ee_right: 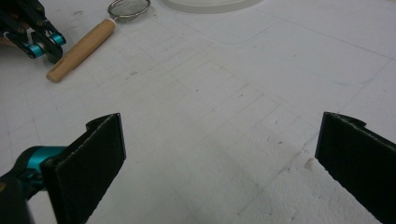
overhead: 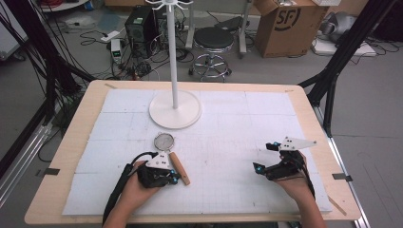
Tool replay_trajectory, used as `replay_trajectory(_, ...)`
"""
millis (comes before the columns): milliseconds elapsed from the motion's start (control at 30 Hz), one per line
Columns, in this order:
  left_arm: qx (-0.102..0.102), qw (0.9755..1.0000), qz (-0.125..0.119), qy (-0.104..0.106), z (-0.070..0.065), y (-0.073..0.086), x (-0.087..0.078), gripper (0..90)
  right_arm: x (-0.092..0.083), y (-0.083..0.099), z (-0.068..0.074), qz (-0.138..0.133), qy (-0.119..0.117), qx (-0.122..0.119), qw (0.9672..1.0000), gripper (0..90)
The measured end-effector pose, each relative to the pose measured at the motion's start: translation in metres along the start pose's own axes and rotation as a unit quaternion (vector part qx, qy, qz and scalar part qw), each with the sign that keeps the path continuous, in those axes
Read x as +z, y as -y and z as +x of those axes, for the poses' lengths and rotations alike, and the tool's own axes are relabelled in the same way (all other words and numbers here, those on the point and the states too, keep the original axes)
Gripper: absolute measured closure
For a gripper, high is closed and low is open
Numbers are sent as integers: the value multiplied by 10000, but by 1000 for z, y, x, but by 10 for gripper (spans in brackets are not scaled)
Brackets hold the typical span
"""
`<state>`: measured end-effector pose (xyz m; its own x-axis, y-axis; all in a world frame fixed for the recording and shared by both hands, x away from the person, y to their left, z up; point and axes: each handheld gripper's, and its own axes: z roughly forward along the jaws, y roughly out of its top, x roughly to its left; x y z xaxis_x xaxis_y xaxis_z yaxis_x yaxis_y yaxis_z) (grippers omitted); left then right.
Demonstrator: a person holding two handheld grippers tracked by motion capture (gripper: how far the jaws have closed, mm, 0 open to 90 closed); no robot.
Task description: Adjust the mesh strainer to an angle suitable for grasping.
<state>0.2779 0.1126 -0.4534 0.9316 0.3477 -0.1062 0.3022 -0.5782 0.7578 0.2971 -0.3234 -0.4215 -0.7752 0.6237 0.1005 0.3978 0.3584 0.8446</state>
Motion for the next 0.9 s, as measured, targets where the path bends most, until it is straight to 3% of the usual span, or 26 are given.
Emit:
replay_trajectory(500,128,9999,39,32,-6,-20,24,898,-3,0,-2,-86,-5,48,10000,5)
replay_trajectory(767,-14,10000,-82,24,-1,-28,34,898,-4,0,-3,-93,-11,74,9999,5)
replay_trajectory(900,27,10000,-22,-33,1,-35,40,898,-3,0,-3,-81,-16,56,9999,5)
